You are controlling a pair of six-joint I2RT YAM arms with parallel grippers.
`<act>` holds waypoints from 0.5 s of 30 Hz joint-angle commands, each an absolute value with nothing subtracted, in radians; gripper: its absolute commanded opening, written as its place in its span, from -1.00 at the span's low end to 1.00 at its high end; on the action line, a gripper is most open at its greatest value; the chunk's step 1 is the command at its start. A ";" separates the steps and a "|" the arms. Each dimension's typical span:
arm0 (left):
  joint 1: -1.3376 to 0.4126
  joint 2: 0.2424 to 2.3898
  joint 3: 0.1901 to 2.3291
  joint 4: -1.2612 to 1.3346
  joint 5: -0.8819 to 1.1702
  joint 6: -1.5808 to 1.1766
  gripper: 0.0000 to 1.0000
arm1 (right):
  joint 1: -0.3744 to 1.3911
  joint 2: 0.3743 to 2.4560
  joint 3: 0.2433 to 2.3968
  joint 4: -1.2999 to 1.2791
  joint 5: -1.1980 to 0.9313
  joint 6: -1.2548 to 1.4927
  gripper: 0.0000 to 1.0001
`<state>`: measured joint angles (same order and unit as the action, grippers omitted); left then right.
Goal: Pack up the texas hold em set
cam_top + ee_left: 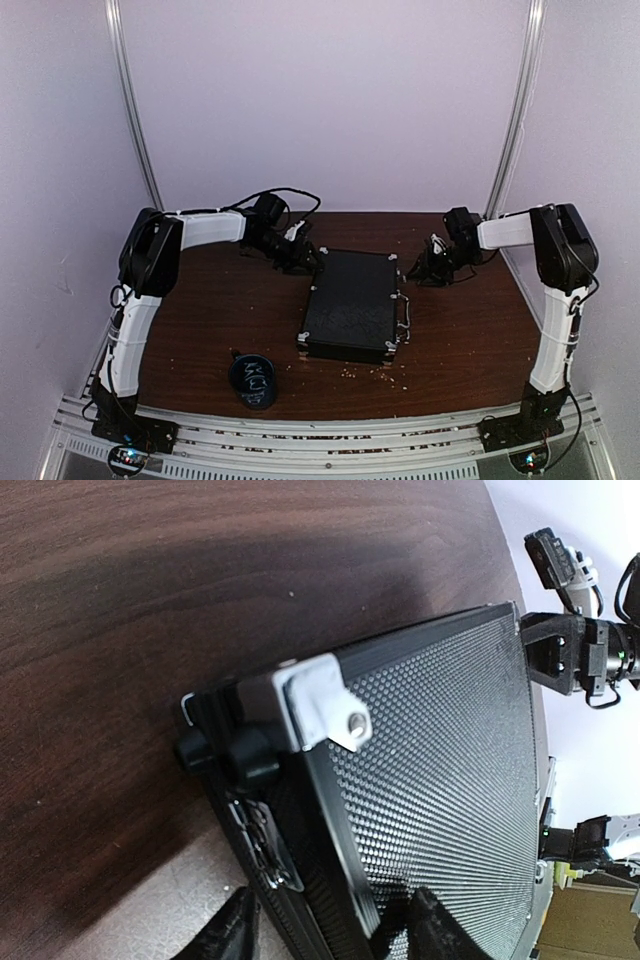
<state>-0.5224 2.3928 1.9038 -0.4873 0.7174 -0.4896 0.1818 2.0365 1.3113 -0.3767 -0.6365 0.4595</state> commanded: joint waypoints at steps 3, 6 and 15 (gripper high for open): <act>-0.518 2.401 1.902 -0.474 0.693 -0.492 0.02 | 0.165 2.037 1.296 -0.398 -0.754 0.448 -0.30; -0.518 2.401 1.901 -0.473 0.699 -0.488 0.02 | 0.169 2.046 1.288 -0.399 -0.774 0.436 -0.32; -0.525 2.401 1.891 -0.474 0.703 -0.486 0.02 | 0.176 2.104 1.304 -0.366 -0.808 0.448 -0.42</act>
<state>-0.5228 2.3928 1.9038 -0.4870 0.7189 -0.4900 0.1692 2.0583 1.2938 -0.3717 -0.7982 0.4515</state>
